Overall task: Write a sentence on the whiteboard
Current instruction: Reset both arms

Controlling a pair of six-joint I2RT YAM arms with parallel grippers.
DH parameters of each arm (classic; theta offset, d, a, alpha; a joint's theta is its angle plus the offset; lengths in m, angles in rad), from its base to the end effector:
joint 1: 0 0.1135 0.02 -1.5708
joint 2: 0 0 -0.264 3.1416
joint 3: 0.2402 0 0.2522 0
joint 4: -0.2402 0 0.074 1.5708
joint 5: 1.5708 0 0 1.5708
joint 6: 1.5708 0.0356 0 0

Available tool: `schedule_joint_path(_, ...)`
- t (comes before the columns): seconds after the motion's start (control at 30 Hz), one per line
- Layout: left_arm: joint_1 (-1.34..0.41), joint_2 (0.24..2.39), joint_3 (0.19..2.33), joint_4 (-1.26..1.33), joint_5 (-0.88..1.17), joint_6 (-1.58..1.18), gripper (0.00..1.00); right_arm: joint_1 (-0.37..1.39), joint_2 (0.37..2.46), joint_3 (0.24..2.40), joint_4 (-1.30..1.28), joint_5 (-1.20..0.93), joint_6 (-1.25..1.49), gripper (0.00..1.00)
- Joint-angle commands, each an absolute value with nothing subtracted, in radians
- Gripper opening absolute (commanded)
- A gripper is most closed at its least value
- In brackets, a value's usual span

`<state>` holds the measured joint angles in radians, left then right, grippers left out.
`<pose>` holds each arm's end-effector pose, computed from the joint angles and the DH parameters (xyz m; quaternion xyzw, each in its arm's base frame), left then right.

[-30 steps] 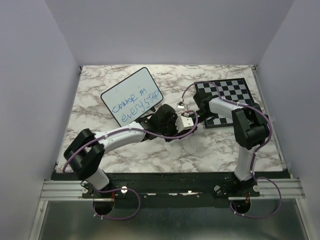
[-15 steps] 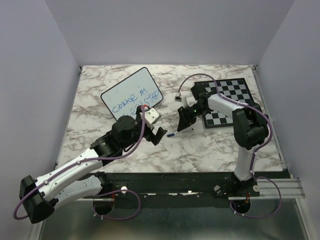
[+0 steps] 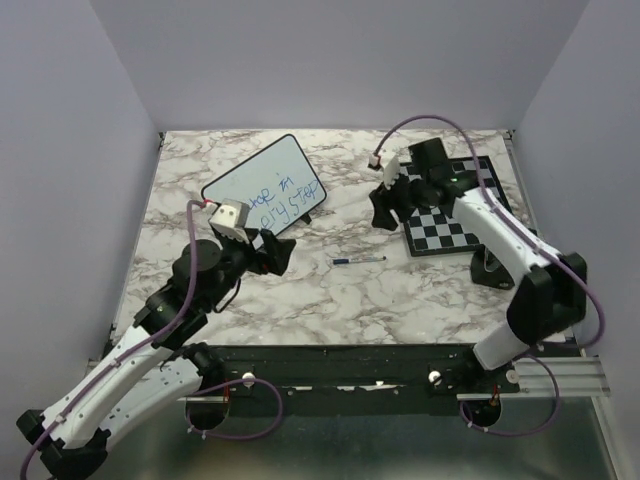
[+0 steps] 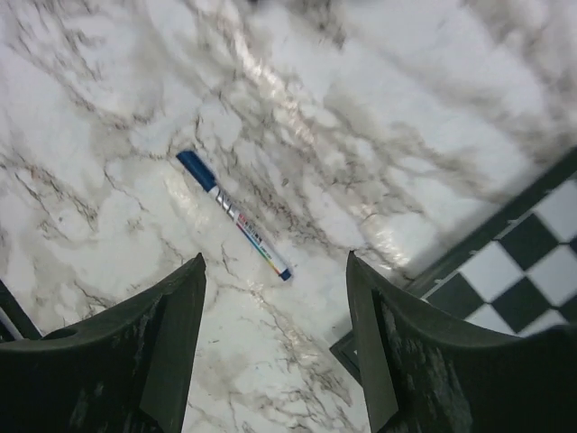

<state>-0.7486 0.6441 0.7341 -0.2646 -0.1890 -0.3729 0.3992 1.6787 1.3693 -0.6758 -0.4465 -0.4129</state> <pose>0.1179 -0.1004 0.3349 0.0828 0.7606 -0.2791 0.5803 0.3245 0.1536 0.2701 -0.4275 0.8325 0.2100 0.2829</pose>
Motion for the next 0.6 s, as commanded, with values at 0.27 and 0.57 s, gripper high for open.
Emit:
schedule_joint_path(0.27,-0.652,0.607,0.919,-0.491,-0.255,-0.367,0.99,0.354,1.042,1.201,-0.385,-0.108,-0.026,1.00)
schedule_joint_path(0.57,-0.652,0.531,0.899,-0.534,-0.278,-0.362,0.99,0.353,0.896,1.204,-0.445,0.064,-0.006,1.00)
